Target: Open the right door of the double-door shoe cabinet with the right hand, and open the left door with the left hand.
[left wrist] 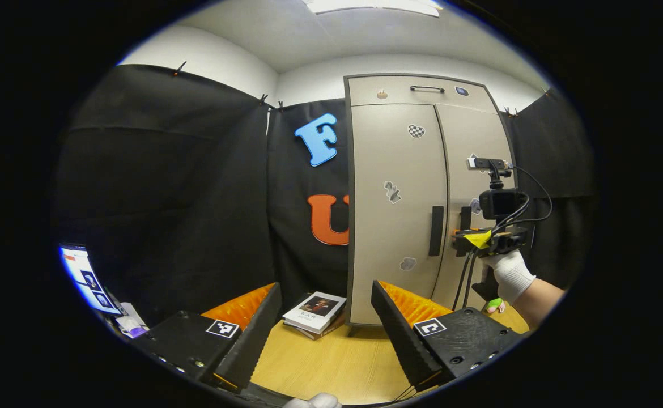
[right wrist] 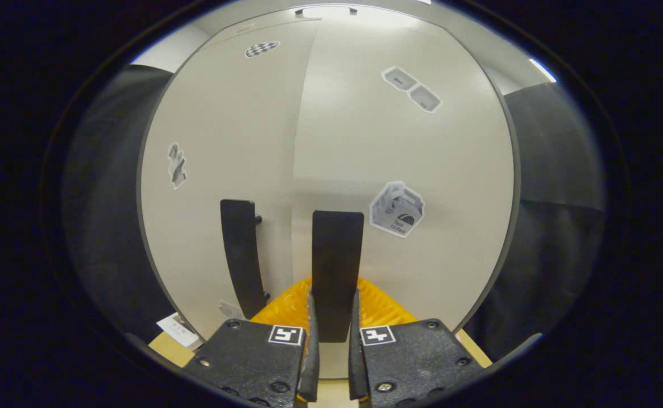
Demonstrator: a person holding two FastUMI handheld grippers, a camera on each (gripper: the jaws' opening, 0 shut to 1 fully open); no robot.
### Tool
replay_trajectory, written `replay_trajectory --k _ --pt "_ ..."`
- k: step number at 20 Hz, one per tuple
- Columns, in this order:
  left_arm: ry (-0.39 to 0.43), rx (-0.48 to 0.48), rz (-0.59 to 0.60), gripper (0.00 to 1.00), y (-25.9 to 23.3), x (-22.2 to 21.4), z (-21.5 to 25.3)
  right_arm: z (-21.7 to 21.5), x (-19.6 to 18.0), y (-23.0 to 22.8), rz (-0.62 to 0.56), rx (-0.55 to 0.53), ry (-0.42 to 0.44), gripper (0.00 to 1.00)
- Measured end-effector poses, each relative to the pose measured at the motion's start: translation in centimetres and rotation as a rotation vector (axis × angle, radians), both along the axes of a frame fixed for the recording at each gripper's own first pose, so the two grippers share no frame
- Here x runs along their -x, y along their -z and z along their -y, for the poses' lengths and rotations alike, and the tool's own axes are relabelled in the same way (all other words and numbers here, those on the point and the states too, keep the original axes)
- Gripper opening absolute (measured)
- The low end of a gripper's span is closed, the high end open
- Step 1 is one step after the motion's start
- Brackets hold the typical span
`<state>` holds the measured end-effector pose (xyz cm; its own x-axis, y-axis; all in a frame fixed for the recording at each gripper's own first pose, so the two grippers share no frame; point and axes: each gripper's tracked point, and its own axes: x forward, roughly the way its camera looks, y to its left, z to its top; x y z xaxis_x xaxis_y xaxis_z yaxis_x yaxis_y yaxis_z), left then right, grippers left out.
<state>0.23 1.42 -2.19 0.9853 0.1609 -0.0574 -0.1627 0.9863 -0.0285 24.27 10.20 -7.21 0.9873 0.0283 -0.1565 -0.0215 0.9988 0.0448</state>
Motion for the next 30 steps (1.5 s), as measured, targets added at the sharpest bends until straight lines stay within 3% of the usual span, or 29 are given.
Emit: replay_trajectory --k 7,16,18,22,30 --pt "0.074 -0.005 0.007 0.96 0.6 1.4 0.0 3.2 6.7 0.2 0.006 0.000 0.012 0.23" --pt "0.145 -0.006 0.022 0.96 0.9 3.2 0.6 8.8 13.3 0.6 0.003 -0.020 0.067 0.14" --pt "0.161 -0.007 0.026 0.96 0.9 3.6 1.0 10.5 14.4 0.8 -0.003 -0.053 0.084 0.13" --pt "0.191 -0.021 0.021 0.96 1.1 3.5 2.5 13.9 16.0 1.1 0.004 -0.018 0.130 0.08" --pt "0.193 -0.016 0.015 0.96 0.7 4.0 6.5 20.6 16.6 1.6 0.005 0.007 0.106 0.04"
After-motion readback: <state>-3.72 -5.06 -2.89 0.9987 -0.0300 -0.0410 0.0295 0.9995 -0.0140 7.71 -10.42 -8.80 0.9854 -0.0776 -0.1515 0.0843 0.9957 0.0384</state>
